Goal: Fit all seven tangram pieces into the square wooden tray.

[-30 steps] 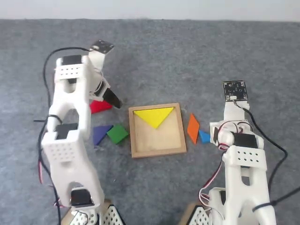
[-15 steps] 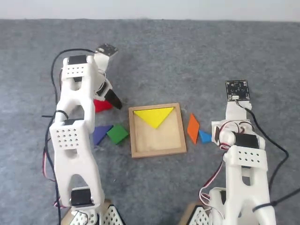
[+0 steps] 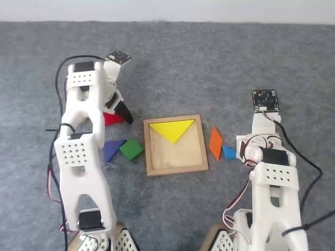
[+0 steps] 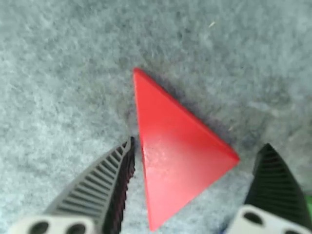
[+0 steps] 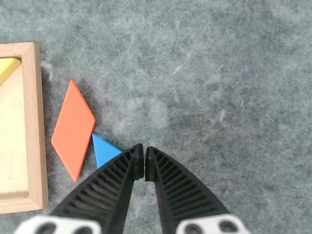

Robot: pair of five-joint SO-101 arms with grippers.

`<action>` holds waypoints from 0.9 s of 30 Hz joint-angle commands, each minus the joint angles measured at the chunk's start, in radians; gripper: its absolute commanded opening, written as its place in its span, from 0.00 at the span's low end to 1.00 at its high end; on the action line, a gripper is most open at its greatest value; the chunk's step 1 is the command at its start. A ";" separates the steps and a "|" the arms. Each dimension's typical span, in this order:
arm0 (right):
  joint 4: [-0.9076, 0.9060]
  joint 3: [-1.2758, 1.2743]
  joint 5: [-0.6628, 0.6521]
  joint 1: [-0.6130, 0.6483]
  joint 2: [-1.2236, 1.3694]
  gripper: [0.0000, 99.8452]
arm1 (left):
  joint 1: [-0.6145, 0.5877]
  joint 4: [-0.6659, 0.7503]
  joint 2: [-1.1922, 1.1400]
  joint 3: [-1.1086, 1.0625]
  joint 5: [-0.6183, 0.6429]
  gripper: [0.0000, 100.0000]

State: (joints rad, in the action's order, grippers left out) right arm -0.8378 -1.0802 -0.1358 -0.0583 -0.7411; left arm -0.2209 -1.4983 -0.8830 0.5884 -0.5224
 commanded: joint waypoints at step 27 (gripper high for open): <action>0.015 0.006 0.005 -0.016 -0.038 0.02 | -0.005 -0.021 -0.012 0.038 0.046 0.28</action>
State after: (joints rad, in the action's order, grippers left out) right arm -0.8378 -1.0802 -0.1358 -0.0583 -0.7411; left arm -0.2209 -1.5090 -0.9030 0.6084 -0.4887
